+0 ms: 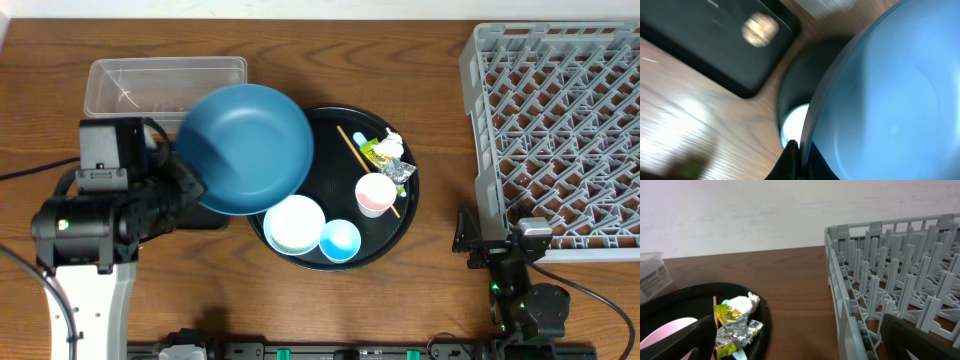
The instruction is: Sort waste into correct bins and load items into the dishwasher rack
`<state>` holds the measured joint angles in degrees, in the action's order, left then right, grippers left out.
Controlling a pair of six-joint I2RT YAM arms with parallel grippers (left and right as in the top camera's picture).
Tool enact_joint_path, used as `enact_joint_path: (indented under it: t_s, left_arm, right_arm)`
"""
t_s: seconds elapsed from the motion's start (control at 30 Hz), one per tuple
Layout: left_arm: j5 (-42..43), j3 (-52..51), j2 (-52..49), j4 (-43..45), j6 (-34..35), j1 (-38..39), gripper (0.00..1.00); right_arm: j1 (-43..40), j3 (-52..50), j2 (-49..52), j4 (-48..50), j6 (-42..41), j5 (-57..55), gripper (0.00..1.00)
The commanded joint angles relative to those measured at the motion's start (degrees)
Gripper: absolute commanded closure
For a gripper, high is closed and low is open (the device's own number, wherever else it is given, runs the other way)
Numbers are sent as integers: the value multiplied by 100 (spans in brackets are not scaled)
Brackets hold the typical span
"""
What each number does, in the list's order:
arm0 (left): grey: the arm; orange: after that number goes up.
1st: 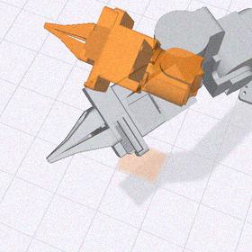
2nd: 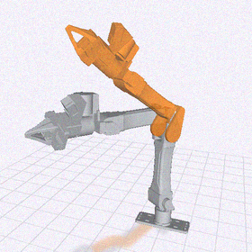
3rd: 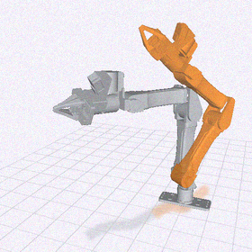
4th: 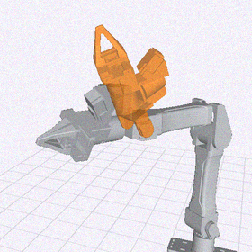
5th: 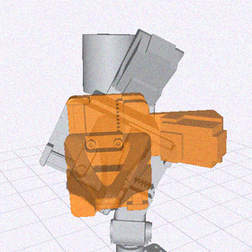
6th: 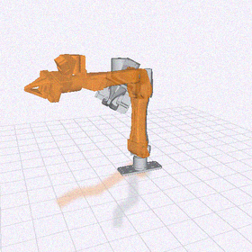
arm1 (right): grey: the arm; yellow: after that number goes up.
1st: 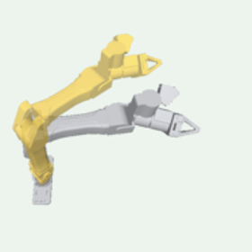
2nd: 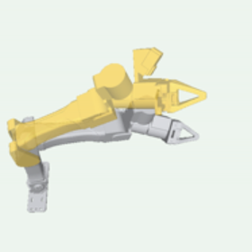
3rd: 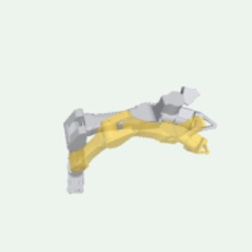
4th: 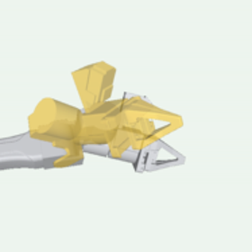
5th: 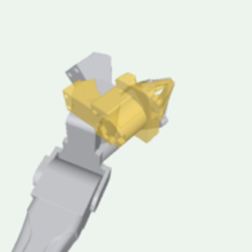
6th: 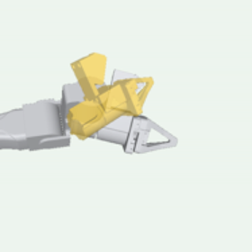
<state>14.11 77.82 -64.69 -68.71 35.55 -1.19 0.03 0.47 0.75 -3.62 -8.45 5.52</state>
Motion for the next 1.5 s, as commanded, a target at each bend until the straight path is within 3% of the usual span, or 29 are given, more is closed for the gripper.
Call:
enact_joint_path:
  t_s: [0.0,0.2,0.4,0.67,1.03,1.2,1.3,1.47]
  left_arm:
    - [1104,-52,-52,109,-160,149,94]
    - [1285,-52,-50,601,-157,765,94]
    - [398,-52,-133,592,94,1303,94]
    - [-286,-52,-149,402,118,1366,94]
    - [-308,-52,-155,-83,85,1366,94]
    - [-326,-52,-192,63,50,1366,94]
    - [-323,-52,-256,37,48,1366,94]
    - [-323,-52,-409,-96,48,1366,94]
  right_arm:
    - [-17,-15,0,-20,83,-13,1]
    - [-17,-15,2,-20,83,-13,1]
    - [-17,-15,2,-20,83,-13,1]
    - [-17,-15,2,-20,83,-13,1]
    - [-17,-15,2,-11,-2,74,1]
    - [-15,-15,0,229,-2675,3182,1]
    - [-15,-15,0,170,-3740,4881,1]
    - [-17,-15,0,380,-4542,5204,1]
